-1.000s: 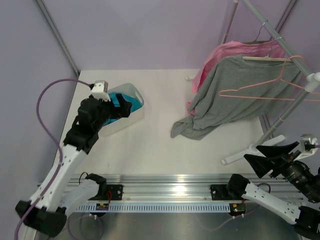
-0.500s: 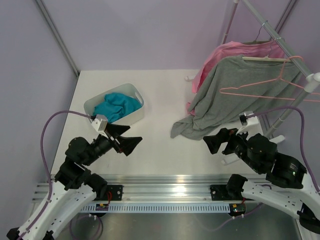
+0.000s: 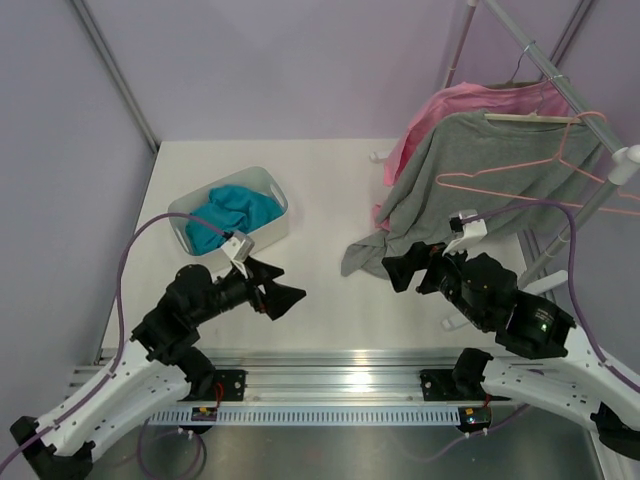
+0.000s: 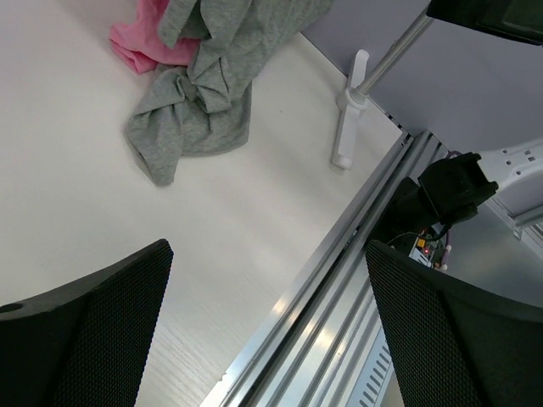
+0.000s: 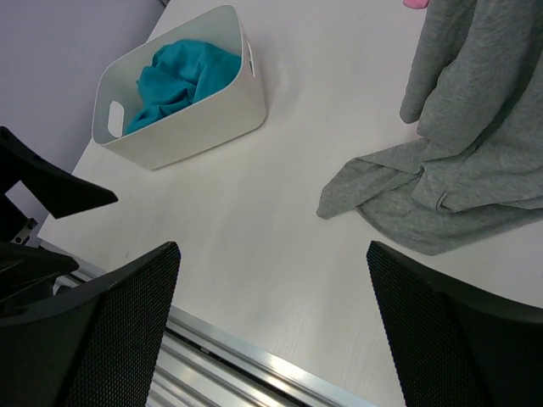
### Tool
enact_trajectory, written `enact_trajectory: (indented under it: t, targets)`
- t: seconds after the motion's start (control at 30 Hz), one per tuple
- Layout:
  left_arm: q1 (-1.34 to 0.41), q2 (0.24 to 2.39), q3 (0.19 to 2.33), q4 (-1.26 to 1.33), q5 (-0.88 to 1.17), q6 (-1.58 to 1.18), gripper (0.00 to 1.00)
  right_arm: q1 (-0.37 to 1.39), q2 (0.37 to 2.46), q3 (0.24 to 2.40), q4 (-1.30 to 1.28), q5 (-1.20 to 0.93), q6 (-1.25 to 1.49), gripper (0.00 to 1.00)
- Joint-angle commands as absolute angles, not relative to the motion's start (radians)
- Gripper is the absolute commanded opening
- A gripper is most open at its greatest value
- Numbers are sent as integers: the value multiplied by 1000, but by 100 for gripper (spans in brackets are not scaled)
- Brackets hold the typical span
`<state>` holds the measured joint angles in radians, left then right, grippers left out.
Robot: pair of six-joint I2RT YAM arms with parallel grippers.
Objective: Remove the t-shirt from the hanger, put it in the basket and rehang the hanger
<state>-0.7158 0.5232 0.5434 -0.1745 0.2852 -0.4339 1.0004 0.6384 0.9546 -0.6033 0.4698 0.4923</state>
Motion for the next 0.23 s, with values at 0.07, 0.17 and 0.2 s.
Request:
enact_trajectory:
  t: [0.07, 0.17, 0.2]
  targets:
    - [-793, 563, 578, -115, 169, -382, 99, 1002, 640, 920, -518, 482, 459, 100]
    - [-815, 590, 597, -115, 141, -357, 99, 1002, 638, 914, -520, 472, 457, 99]
    - [-824, 609, 606, -117, 138, -351, 99, 1000, 640, 916, -523, 474, 457, 100]
